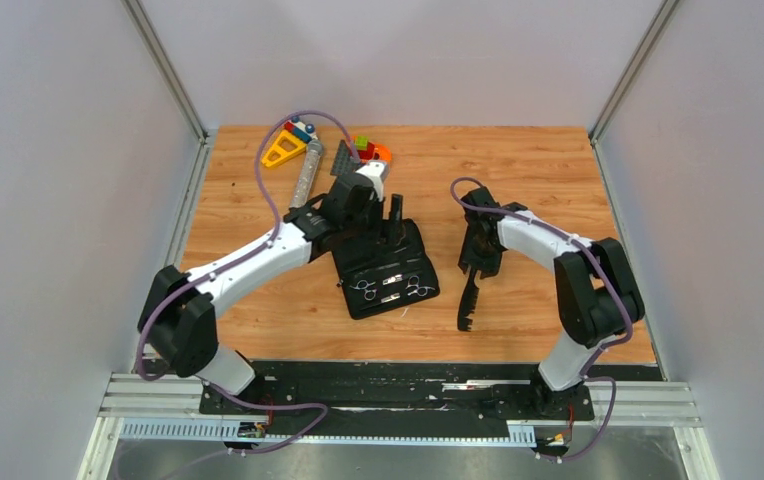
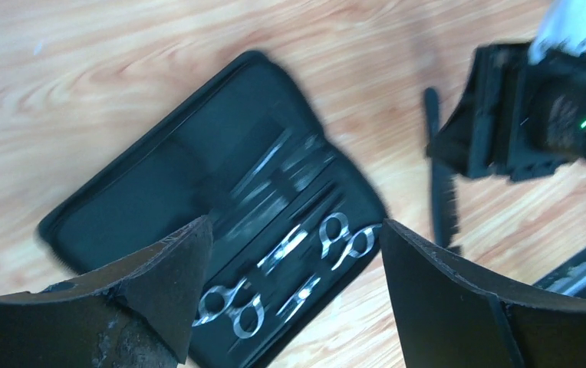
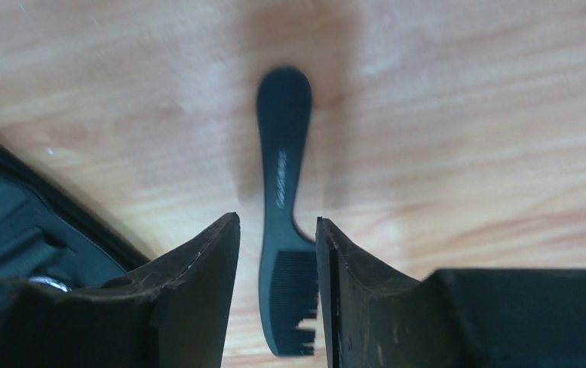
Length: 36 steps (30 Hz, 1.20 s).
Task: Sort the hair-cutting tools
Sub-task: Move the hairdressing tool bag to the center of the board.
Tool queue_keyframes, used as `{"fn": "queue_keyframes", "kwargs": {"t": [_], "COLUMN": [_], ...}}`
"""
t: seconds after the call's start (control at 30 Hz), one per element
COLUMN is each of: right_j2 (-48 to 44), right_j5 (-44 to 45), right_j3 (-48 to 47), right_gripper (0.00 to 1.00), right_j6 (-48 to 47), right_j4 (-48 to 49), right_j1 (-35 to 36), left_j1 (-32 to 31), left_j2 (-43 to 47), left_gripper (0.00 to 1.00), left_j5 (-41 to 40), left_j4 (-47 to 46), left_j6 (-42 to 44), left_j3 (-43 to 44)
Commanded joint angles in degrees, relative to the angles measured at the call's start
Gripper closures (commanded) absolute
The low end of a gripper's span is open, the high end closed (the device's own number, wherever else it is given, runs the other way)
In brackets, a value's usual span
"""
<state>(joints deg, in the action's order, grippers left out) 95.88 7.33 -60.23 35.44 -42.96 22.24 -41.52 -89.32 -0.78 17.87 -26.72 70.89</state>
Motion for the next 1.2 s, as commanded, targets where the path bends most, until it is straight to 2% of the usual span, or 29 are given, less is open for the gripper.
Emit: {"fn": "queue_keyframes", "kwargs": {"t": [0.0, 0.07, 0.23, 0.33, 0.5, 0.7, 1.03, 1.07, 1.17], "right_j2": [4.5, 6.1, 7.9, 8.0, 4.6, -0.9, -7.2, -7.8, -9.2], "right_j5": [-0.6, -1.6, -3.7, -5.0, -6.4, -9.6, -9.0, -8.3, -7.3], "right_j3": [-4.7, -5.0, -3.3, -2.1, -1.0, 1.2, 2.1, 2.2, 2.6], "right_gripper": [0.58, 0.59, 0.64, 0.76, 0.88, 1.00, 1.00, 0.99, 0.85], "right_j6": [-3.5, -3.4, -3.5, -4.9, -8.5, -11.3, -12.4, -11.6, -9.1], "right_j4": [3.2, 3.0, 2.7, 3.0, 3.7, 3.7, 3.8, 3.5, 3.6], "right_j1": [-1.0, -1.3, -1.4, -1.2, 0.6, 2.2, 3.5, 3.5, 3.5], "left_j1": [3.6, 5.5, 9.3, 10.0, 10.1, 10.1, 10.4, 10.4, 10.4], "left_j2": [9.0, 15.2, 24.1, 28.0, 29.7, 27.2, 20.6, 20.2, 17.3], "left_gripper": [0.11, 0.12, 0.12, 0.12, 0.12, 0.12, 0.14, 0.14, 0.16], "left_j5": [-4.3, -6.0, -9.8, -10.7, -10.4, -9.1, -7.2, -7.0, -7.0], "left_j4": [4.6, 6.1, 11.1, 12.5, 13.3, 12.6, 9.6, 9.4, 8.5], "left_j6": [-0.9, -1.4, -1.7, -1.7, -1.7, -2.0, -5.5, -5.7, -6.4], "left_j3": [-7.6, -12.0, -19.9, -22.6, -23.9, -23.7, -24.4, -24.3, -24.6]}}
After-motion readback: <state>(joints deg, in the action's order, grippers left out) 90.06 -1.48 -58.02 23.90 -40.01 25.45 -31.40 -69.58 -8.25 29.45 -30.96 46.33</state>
